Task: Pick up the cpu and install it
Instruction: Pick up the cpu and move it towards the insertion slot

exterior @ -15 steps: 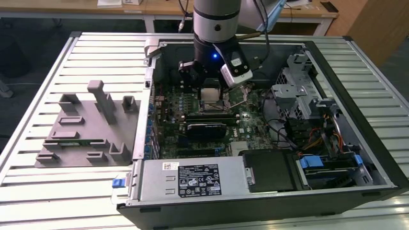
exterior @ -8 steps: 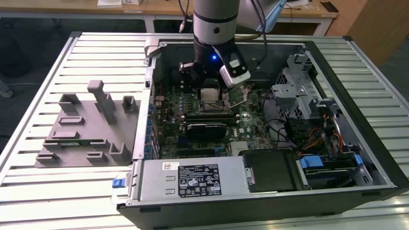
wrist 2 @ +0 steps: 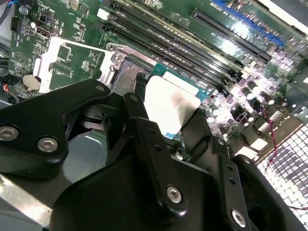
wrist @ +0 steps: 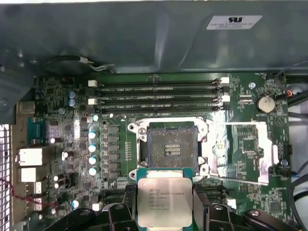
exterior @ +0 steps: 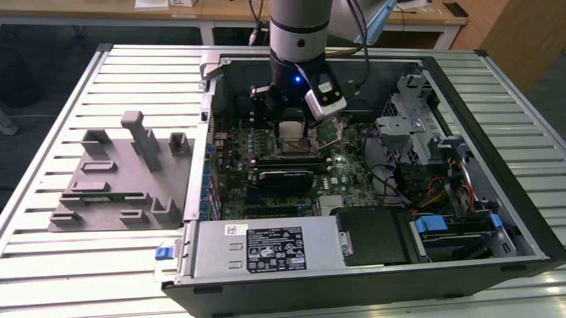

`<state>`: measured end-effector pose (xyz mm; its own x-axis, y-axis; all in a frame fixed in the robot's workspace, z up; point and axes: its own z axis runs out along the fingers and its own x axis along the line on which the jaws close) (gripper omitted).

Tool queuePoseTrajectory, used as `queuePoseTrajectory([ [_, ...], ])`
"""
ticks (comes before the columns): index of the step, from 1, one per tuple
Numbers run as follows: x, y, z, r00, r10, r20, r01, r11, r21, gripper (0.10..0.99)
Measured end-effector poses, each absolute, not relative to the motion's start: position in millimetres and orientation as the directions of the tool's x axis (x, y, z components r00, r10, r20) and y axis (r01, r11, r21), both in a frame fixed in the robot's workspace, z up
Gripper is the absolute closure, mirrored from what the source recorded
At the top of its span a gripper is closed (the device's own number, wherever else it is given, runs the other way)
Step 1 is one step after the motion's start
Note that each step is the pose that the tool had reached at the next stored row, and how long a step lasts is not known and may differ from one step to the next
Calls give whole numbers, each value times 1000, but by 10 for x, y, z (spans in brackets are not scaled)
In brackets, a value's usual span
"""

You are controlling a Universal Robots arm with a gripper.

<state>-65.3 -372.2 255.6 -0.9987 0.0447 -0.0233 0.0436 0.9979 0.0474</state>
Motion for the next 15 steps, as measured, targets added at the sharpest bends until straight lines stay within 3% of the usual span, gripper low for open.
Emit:
queuePoseTrajectory([
  [15, -573, -3569, 2470, -999, 45, -23, 44, 998, 47, 545],
])
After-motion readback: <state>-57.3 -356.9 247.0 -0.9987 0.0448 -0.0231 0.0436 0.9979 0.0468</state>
